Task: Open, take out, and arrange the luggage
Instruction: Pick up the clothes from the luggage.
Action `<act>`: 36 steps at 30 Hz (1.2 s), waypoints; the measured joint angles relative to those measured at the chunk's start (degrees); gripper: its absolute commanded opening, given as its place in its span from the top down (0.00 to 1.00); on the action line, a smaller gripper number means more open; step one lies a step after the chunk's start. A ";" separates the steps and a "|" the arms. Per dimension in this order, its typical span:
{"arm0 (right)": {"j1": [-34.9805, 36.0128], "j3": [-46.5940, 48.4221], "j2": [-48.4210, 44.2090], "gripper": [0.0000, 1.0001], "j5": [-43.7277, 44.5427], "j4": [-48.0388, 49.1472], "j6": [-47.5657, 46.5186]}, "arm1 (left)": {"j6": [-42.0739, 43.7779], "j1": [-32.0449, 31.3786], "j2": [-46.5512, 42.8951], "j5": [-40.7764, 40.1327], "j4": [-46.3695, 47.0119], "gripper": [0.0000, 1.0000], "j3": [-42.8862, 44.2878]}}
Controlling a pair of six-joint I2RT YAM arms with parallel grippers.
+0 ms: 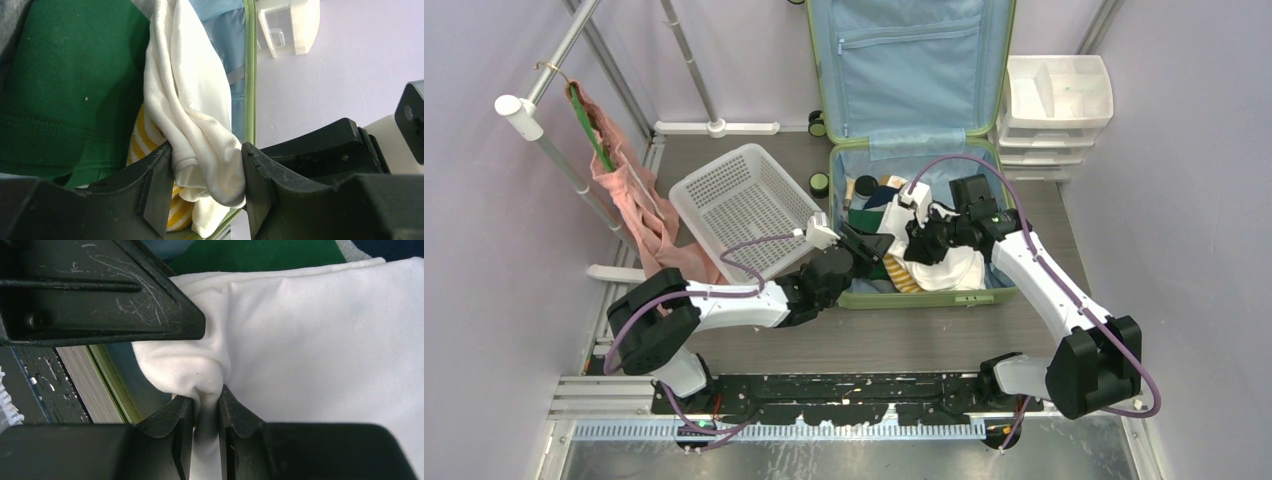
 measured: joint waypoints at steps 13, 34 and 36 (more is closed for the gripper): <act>0.00 0.85 1.01 0.48 -1.70 -2.54 -1.68 | 3.23 1.38 0.02 5.40 -1.62 0.88 2.29; 0.09 -6.43 -9.14 0.00 1.75 7.76 4.39 | 17.07 3.04 0.02 13.14 -16.50 1.00 15.89; 0.37 -8.90 -10.10 0.00 2.49 11.58 6.29 | 17.31 3.04 0.02 13.33 -16.72 1.00 16.20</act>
